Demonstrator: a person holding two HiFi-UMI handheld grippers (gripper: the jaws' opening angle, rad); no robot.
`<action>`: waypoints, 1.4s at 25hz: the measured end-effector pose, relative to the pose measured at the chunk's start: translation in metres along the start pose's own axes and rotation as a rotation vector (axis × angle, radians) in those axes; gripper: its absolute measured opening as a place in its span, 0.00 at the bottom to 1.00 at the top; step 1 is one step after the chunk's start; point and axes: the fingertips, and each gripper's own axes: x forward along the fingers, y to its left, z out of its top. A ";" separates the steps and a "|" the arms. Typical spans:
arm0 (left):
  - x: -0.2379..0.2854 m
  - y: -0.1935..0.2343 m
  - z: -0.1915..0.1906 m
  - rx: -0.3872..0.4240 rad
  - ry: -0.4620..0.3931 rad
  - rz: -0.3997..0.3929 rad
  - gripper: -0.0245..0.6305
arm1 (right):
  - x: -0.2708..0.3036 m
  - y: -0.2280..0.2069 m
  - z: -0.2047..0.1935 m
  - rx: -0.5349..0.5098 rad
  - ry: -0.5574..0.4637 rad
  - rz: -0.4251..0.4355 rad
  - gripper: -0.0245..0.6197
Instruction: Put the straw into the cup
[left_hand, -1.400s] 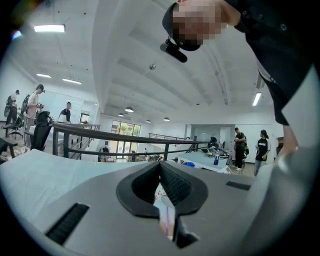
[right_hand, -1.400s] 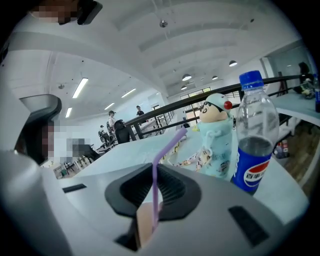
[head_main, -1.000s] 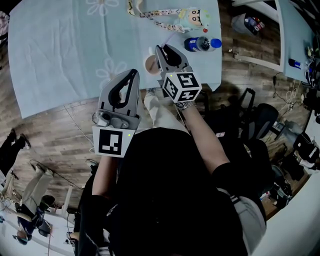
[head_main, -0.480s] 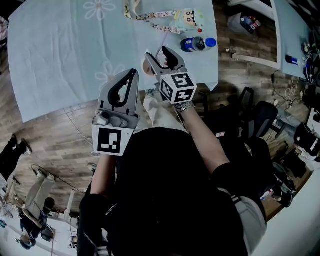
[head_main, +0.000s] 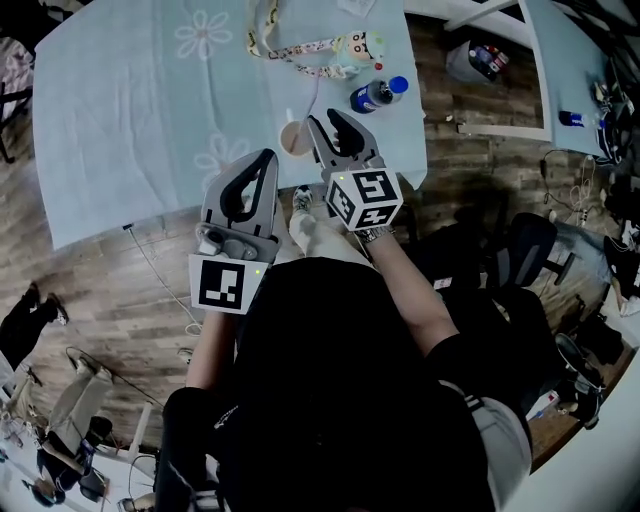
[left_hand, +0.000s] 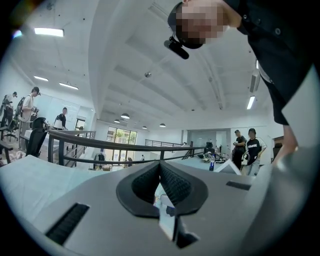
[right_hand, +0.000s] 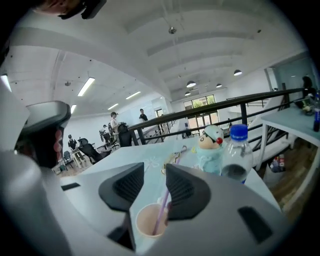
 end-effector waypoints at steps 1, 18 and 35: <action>-0.002 -0.004 0.003 0.001 -0.008 0.001 0.06 | -0.006 0.002 0.008 -0.004 -0.019 0.009 0.24; -0.039 -0.064 0.053 0.025 -0.146 0.021 0.06 | -0.125 0.060 0.106 -0.112 -0.273 0.178 0.05; -0.068 -0.081 0.116 0.137 -0.271 0.064 0.06 | -0.213 0.112 0.175 -0.222 -0.468 0.257 0.05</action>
